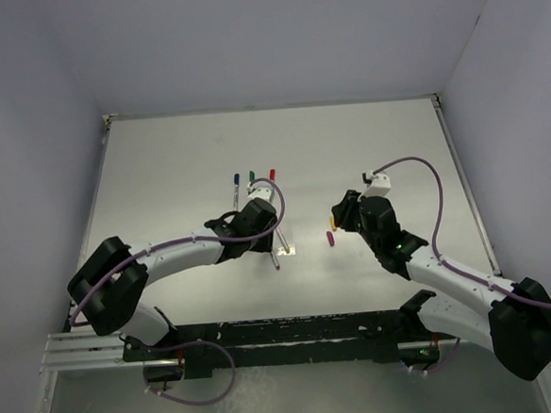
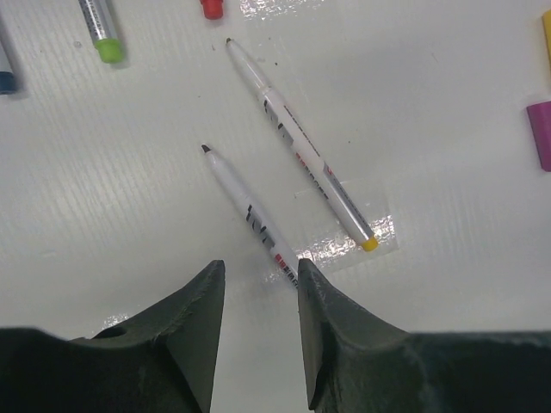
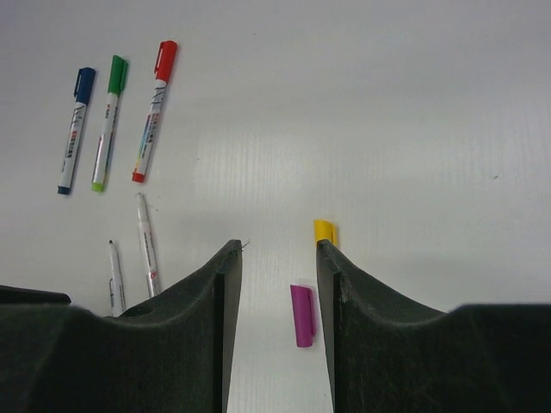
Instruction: Insert the pens into the pen caps
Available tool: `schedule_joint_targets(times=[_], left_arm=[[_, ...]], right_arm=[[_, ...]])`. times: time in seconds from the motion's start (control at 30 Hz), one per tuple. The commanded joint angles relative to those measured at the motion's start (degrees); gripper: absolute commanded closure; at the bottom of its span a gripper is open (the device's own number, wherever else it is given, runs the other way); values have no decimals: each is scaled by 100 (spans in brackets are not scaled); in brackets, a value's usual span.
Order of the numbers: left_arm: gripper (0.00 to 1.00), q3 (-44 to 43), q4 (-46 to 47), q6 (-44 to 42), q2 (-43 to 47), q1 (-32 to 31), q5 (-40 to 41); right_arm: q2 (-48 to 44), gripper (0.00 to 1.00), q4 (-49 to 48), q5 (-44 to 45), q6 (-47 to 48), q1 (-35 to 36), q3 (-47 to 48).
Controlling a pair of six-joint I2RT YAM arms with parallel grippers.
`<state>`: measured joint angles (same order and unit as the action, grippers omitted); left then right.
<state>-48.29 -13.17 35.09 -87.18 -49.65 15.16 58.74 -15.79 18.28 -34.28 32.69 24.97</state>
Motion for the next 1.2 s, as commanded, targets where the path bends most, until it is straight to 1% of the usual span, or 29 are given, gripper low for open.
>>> schedule_joint_targets(times=[0.0, 0.47, 0.63, 0.9, 1.17], left_arm=[[57, -55, 167, 192, -134, -56, -42], [57, -309, 76, 141, -731, -102, -66], [57, -310, -383, -21, -738, -108, -23], [59, -328, -1480, -312, -642, -114, -190], [62, -320, -1568, -517, -914, -114, -557]], right_arm=[[-160, 58, -334, -91, -54, 5, -130], [-28, 61, -826, -478, -32, 10, -283], [-31, 61, -818, -501, -56, 9, -236], [-224, 61, -692, -492, -112, 9, -184], [-320, 61, -481, -510, -109, 7, -87]])
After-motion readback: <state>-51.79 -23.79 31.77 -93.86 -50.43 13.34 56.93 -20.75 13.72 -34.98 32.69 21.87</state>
